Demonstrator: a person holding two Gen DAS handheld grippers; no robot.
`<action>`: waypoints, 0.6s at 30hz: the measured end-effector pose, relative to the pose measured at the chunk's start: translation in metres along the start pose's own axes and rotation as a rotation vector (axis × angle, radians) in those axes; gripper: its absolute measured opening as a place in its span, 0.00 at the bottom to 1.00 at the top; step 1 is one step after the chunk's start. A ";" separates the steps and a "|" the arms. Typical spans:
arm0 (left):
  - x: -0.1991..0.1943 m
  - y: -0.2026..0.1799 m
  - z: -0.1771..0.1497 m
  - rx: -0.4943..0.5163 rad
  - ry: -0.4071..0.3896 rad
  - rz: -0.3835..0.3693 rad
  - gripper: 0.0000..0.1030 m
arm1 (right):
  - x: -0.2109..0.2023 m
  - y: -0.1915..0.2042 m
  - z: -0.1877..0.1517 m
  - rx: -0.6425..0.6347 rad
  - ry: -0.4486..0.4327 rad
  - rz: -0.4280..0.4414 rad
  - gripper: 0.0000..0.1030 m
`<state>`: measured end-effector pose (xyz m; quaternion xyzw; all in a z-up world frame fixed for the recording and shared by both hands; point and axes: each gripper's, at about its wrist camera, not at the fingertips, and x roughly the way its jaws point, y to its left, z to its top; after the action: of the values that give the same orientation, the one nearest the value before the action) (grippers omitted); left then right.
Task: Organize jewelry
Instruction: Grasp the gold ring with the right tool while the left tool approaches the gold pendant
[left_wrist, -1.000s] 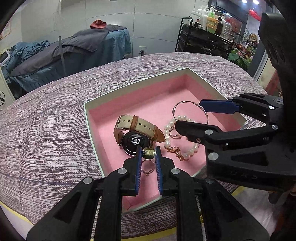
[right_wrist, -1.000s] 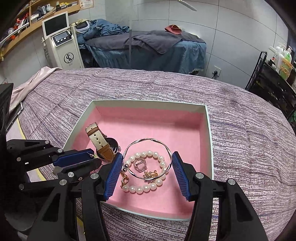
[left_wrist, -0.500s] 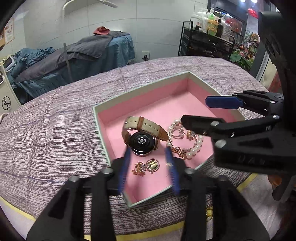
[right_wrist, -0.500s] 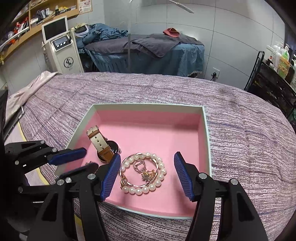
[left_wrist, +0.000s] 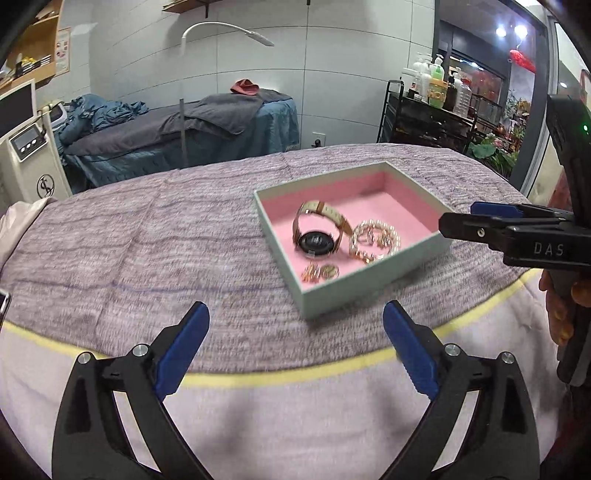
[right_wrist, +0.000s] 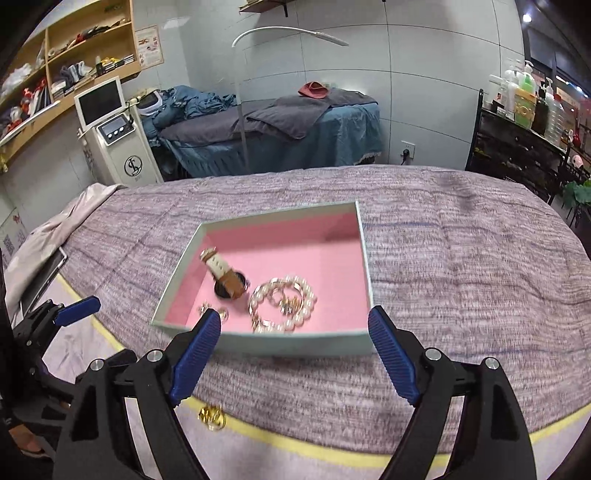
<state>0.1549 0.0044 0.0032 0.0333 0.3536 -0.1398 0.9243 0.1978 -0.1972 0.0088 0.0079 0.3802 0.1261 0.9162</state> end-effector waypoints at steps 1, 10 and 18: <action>-0.003 0.001 -0.007 -0.006 0.002 0.000 0.91 | 0.000 0.003 -0.006 -0.014 0.007 0.003 0.78; -0.014 -0.003 -0.053 -0.020 0.057 0.004 0.91 | 0.005 0.049 -0.058 -0.213 0.097 0.041 0.68; -0.017 -0.008 -0.077 -0.025 0.099 0.001 0.91 | 0.024 0.068 -0.069 -0.299 0.173 0.055 0.52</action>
<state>0.0909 0.0129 -0.0431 0.0287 0.4007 -0.1330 0.9060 0.1509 -0.1317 -0.0494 -0.1288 0.4341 0.2062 0.8674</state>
